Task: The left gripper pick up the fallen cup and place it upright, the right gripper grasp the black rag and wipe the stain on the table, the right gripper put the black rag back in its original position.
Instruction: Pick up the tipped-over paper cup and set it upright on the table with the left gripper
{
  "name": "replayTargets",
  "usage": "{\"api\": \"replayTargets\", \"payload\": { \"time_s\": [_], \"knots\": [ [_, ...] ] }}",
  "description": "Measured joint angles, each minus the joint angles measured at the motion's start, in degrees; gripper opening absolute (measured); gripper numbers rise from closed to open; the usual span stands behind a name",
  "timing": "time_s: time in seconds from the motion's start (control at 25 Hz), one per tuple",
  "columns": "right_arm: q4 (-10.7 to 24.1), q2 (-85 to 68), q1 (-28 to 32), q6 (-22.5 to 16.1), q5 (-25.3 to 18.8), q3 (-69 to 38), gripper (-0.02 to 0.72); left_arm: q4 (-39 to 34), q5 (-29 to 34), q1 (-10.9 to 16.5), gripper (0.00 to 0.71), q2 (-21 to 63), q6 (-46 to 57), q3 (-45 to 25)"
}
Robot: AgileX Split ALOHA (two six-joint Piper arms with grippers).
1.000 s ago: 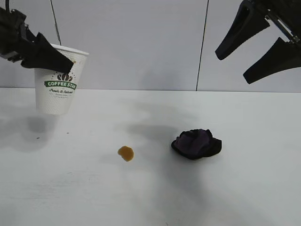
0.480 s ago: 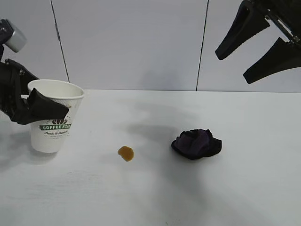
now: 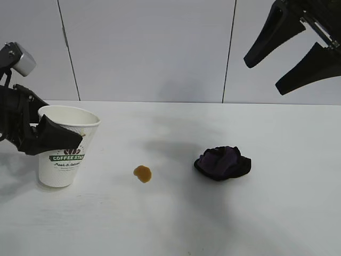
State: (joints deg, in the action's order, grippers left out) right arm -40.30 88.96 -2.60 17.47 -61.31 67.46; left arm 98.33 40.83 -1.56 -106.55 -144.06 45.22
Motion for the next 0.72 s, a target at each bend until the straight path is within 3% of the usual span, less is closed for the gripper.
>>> {"api": "replayTargets", "payload": {
  "time_s": [0.24, 0.72],
  "knots": [
    [0.0, 0.0, 0.0, 0.0, 0.5, 0.0, 0.442, 0.0, -0.9, 0.0, 0.605, 0.0, -0.1, 0.0],
    [0.0, 0.0, 0.0, 0.0, 1.0, 0.0, 0.442, -0.2, -5.5, 0.0, 0.615, 0.7, -0.1, -0.8]
  ]
}}
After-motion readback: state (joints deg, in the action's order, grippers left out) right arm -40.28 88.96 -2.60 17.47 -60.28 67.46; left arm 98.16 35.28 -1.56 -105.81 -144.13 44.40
